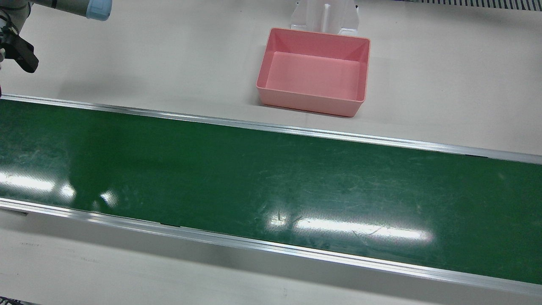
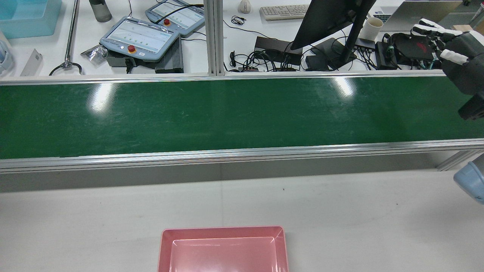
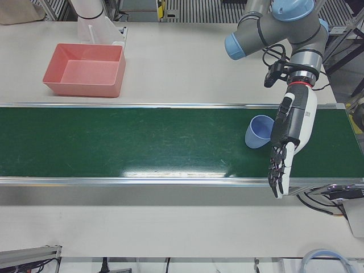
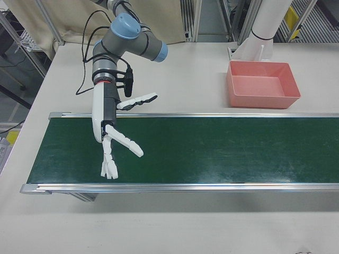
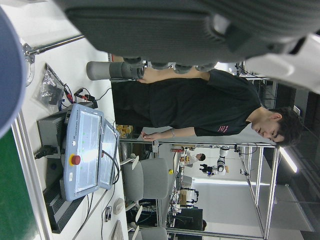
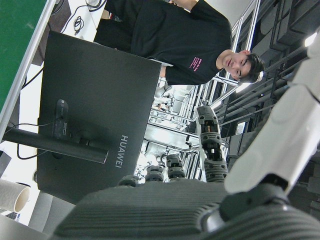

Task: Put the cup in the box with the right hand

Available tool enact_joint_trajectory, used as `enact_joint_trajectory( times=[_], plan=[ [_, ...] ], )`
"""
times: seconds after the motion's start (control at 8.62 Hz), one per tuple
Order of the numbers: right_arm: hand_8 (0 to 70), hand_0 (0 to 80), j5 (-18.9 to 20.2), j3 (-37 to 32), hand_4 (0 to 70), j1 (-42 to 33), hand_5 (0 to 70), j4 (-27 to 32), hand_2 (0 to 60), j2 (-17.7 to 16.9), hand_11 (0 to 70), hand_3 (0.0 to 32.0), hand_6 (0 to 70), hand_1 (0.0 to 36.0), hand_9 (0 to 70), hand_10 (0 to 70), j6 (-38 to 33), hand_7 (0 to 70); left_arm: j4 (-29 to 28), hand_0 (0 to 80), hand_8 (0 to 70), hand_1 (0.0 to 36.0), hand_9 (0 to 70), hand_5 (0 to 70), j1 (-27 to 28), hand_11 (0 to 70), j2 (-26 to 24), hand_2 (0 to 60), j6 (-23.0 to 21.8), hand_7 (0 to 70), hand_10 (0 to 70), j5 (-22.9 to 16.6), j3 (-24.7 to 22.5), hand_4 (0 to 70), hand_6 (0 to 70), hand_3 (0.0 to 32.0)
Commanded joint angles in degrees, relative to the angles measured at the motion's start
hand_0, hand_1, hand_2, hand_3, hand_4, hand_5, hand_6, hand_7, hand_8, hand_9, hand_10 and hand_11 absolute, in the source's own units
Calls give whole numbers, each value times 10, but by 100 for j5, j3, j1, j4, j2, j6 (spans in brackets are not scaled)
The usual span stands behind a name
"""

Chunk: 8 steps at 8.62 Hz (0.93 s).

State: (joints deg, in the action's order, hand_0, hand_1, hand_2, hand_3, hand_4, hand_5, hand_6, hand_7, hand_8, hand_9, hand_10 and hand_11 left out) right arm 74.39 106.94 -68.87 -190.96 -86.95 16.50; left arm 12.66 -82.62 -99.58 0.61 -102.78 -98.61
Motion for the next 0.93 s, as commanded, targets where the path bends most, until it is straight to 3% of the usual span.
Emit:
enact_joint_trajectory(
  times=[0.0, 0.12, 0.23, 0.46, 0.58, 0.7, 0.81],
  plan=[
    [18, 470, -4, -16, 204, 5, 23, -3, 16, 3, 8, 0, 30, 36, 62, 0, 257, 130, 0, 0, 0, 0, 0, 0, 0, 0, 0, 0, 0, 0, 0, 4, 0, 0, 0, 0],
    [16, 483, 5, -7, 158, 22, 30, -12, 24, 3, 12, 0, 29, 59, 56, 1, 266, 117, 0, 0, 0, 0, 0, 0, 0, 0, 0, 0, 0, 0, 0, -5, 0, 0, 0, 0],
    [15, 485, 5, 2, 156, 31, 32, -12, 29, -15, 11, 0, 31, 68, 54, 0, 292, 124, 0, 0, 0, 0, 0, 0, 0, 0, 0, 0, 0, 0, 0, 3, 0, 0, 0, 0],
    [9, 456, 14, 37, 121, 58, 26, -20, 25, -24, 5, 2, 26, 58, 46, 0, 476, 111, 0, 0, 0, 0, 0, 0, 0, 0, 0, 0, 0, 0, 0, -5, 0, 0, 0, 0],
    [3, 418, 14, 46, 66, 58, 28, -29, 151, -58, 3, 14, 24, 92, 36, 0, 573, 103, 0, 0, 0, 0, 0, 0, 0, 0, 0, 0, 0, 0, 0, 3, 0, 0, 0, 0],
    [0, 463, 5, 2, 4, 84, 49, -29, 282, -68, 7, 30, 21, 167, 6, 0, 582, 71, 0, 0, 0, 0, 0, 0, 0, 0, 0, 0, 0, 0, 0, 4, 0, 0, 0, 0],
    [0, 484, 5, -15, 0, 119, 61, -29, 390, -50, 0, 36, 16, 229, 0, 0, 574, 42, 0, 0, 0, 0, 0, 0, 0, 0, 0, 0, 0, 0, 0, 4, 0, 0, 0, 0]
  ],
)
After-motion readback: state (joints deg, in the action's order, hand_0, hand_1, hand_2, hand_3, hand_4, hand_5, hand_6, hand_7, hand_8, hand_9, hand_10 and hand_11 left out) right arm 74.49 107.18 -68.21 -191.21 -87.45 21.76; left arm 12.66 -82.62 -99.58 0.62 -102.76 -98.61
